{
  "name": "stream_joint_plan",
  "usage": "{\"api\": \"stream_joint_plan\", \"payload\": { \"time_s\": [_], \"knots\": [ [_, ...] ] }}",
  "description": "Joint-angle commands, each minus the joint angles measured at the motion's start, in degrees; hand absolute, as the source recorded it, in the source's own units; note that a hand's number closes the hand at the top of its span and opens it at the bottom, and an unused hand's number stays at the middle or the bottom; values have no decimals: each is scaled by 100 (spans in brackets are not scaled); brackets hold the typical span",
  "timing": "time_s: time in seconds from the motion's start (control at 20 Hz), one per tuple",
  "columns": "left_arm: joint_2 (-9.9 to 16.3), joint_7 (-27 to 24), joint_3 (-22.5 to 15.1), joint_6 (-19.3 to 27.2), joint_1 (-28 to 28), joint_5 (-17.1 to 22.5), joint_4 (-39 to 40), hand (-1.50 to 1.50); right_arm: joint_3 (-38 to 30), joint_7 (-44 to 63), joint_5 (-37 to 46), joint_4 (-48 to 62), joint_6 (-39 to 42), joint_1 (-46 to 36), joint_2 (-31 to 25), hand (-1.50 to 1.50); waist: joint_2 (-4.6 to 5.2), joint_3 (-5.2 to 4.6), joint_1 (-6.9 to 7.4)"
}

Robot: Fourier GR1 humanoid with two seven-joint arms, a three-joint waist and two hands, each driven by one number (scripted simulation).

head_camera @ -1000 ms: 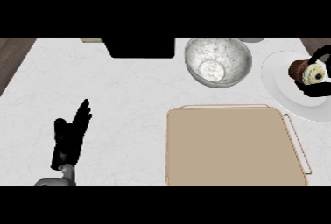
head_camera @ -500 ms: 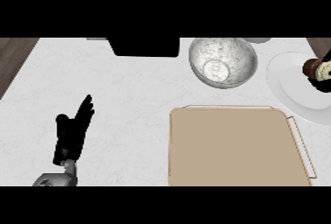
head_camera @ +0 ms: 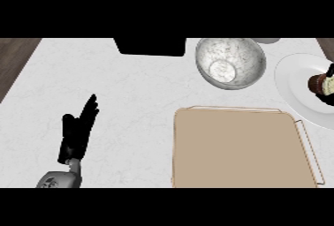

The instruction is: Pick the cupcake from the tray and place it in the plate

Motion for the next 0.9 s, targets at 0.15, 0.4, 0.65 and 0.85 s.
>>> {"api": "stream_joint_plan", "payload": {
  "time_s": [0.15, 0.4, 0.65, 0.85],
  "knots": [
    [-80, 96, -111, 6, -12, -48, -98, 0, 241, -10, 297, 705, 864, -152, -261, -150, 37, 13, 107],
    [-82, -88, -27, 6, -123, -31, 85, 0, 94, -1054, 107, 659, 1273, -165, -356, -150, 34, 17, 44],
    [54, 117, 98, -4, 21, 32, -129, 0, -961, -2047, -1015, 736, 1898, -150, -437, -150, -31, 27, -79],
    [-9, 123, 44, 31, -81, -23, -54, 0, -1648, -1851, -1713, 1002, 2586, -332, -613, -150, -4, 22, -64]
  ]
}}
